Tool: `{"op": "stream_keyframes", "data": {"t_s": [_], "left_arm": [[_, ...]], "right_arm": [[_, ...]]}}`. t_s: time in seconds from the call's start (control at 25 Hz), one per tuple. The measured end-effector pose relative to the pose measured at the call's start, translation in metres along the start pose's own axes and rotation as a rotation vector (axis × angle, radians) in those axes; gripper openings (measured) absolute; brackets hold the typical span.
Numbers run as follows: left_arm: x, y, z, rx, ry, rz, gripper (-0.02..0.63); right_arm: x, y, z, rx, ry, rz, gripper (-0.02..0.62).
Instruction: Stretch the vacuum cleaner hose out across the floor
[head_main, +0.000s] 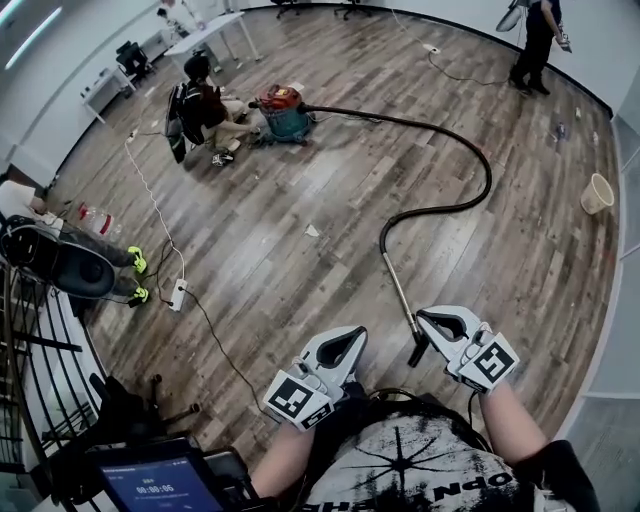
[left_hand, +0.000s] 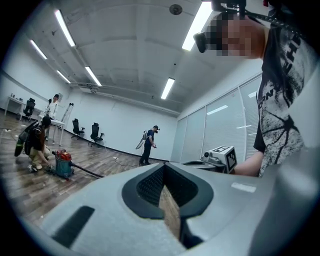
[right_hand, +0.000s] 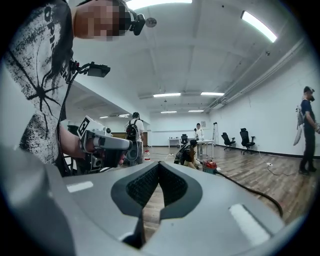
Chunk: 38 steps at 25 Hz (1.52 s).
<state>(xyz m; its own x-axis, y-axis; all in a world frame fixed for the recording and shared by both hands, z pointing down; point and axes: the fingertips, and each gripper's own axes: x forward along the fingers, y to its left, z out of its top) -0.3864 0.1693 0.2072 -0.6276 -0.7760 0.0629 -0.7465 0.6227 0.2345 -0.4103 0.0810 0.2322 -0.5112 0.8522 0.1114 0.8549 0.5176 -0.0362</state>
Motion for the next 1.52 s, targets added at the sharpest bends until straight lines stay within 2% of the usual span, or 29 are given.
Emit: {"op": "stream_keyframes", "data": {"t_s": [0.24, 0.44, 0.6, 0.84, 1.0, 1.16, 1.52], "left_arm": [[-0.003, 0.055, 0.018, 0.044, 0.019, -0.101, 0.002], [-0.011, 0.106, 0.023, 0.036, 0.03, -0.163, 0.002], [-0.006, 0.127, 0.021, 0.021, 0.042, -0.216, 0.002], [0.022, 0.137, 0.018, -0.009, 0.055, -0.277, 0.002], [0.054, 0.137, 0.023, 0.008, 0.08, -0.307, 0.002], [0.094, 0.141, 0.034, 0.069, 0.102, -0.292, 0.002], [0.182, 0.134, 0.047, 0.118, 0.091, -0.269, 0.002]], "right_arm": [[0.054, -0.01, 0.019, -0.007, -0.021, -0.091, 0.008], [0.103, -0.014, 0.025, -0.002, -0.02, -0.161, 0.008], [0.116, -0.024, 0.024, 0.002, 0.001, -0.214, 0.008], [0.111, -0.056, 0.02, 0.018, 0.021, -0.294, 0.008], [0.103, -0.088, 0.022, 0.032, -0.001, -0.322, 0.008], [0.09, -0.126, 0.027, 0.05, -0.042, -0.317, 0.008], [0.039, -0.193, 0.012, 0.042, -0.065, -0.321, 0.008]]}}
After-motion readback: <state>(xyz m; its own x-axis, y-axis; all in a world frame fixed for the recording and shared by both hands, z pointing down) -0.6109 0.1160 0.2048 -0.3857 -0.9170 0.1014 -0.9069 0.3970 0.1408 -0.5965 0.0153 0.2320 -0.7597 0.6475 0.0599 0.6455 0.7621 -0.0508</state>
